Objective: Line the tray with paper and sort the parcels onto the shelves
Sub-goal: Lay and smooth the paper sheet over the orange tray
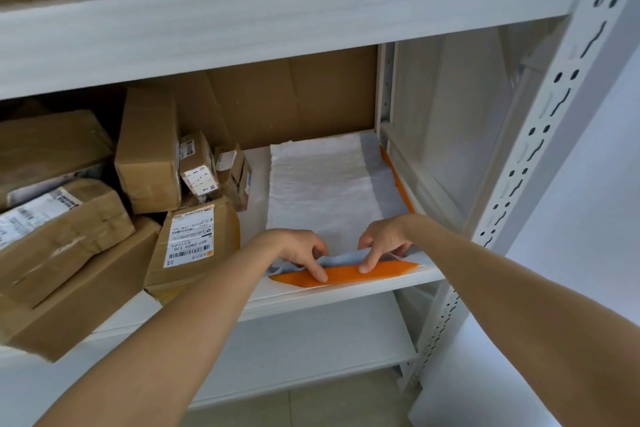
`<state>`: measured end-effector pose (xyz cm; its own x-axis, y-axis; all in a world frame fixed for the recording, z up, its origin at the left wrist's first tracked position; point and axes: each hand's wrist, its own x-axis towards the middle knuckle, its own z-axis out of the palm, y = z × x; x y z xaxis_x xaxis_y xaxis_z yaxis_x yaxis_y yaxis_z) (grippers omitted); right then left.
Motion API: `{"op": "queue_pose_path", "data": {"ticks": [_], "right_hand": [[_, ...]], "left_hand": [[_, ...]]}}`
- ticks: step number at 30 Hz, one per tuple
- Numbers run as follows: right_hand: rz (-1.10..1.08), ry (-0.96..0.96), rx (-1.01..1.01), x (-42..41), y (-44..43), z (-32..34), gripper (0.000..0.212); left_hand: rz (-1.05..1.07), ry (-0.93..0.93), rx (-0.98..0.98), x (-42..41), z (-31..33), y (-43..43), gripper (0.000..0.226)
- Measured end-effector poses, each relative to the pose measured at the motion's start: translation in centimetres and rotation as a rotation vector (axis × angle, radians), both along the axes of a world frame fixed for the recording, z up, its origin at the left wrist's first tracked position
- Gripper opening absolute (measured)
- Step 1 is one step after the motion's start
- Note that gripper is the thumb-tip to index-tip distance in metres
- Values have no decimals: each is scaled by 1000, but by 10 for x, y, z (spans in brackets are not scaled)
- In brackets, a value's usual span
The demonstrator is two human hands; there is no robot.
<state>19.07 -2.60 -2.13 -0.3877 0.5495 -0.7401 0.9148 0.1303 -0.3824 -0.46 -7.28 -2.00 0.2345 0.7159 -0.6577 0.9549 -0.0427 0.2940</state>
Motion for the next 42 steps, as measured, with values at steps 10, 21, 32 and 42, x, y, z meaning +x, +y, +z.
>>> {"op": "queue_pose_path", "data": {"ticks": [10,21,32,42], "right_hand": [[-14,-63,-9,5,10,9,45],[-39,94,646,-16,24,-13,49],[31,-242,536,-25,39,-14,76],[127,-236,509,-32,31,-10,99]], "left_hand": [[88,-9,-18,-9,7,4,38],[140,-24,390,-3,-4,19,52],[-40,14,71,-14,4,42,70],[99,-88,-319,8,16,27,62]]}}
